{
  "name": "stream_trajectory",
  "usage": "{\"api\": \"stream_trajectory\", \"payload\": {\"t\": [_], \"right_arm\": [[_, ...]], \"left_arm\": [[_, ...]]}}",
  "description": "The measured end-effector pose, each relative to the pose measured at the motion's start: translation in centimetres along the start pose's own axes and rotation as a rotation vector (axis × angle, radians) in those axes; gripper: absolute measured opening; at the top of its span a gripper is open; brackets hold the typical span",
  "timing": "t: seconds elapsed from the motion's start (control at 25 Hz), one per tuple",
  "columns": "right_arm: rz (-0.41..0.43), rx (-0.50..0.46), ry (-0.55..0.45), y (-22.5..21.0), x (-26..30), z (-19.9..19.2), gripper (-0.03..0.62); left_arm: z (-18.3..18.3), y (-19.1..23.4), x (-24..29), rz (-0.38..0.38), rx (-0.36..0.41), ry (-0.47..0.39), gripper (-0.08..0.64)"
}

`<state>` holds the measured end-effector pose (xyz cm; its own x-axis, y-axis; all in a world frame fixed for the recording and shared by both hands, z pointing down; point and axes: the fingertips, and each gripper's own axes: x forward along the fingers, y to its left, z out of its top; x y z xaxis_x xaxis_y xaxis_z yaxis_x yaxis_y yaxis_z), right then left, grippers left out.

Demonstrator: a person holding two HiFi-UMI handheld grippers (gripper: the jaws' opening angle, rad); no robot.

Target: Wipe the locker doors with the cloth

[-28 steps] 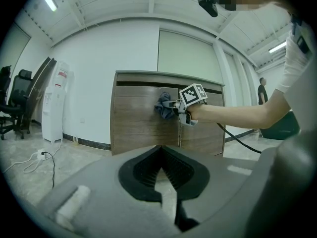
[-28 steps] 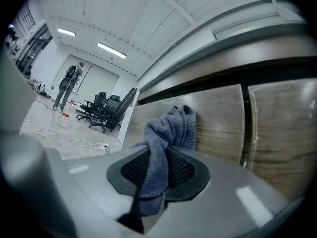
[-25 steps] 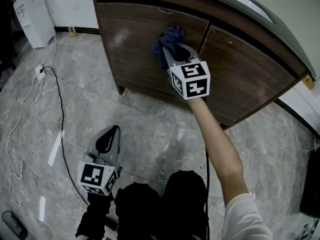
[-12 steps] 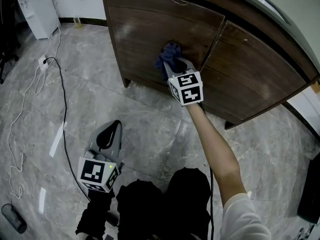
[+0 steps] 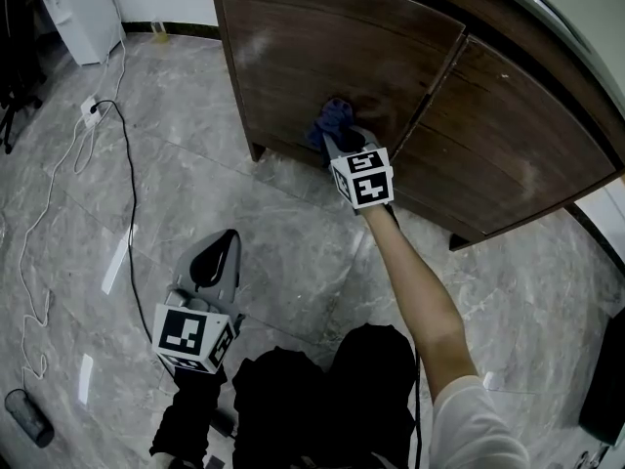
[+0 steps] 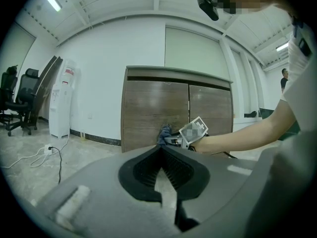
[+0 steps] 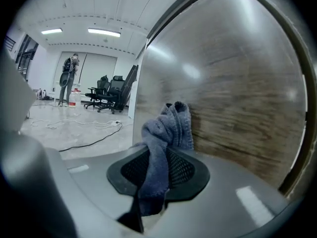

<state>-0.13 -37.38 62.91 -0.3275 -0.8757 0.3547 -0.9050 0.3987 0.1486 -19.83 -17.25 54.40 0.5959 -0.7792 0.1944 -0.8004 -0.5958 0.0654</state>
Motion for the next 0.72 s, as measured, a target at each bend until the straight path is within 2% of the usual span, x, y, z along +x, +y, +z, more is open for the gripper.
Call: {"api": "stream_trajectory", "payload": {"t": [0.48, 0.72], "right_arm": [[0.026, 0.018, 0.098, 1.7, 2.8, -5.1, 0.084], [0.049, 0.034, 0.118, 2.0, 3.3, -5.3, 0.084]], "left_arm": [[-0.8, 0.7, 0.1, 0.015, -0.021, 0.021, -0.002], [-0.8, 1.0, 0.0, 0.016, -0.015, 0.019, -0.002]]}}
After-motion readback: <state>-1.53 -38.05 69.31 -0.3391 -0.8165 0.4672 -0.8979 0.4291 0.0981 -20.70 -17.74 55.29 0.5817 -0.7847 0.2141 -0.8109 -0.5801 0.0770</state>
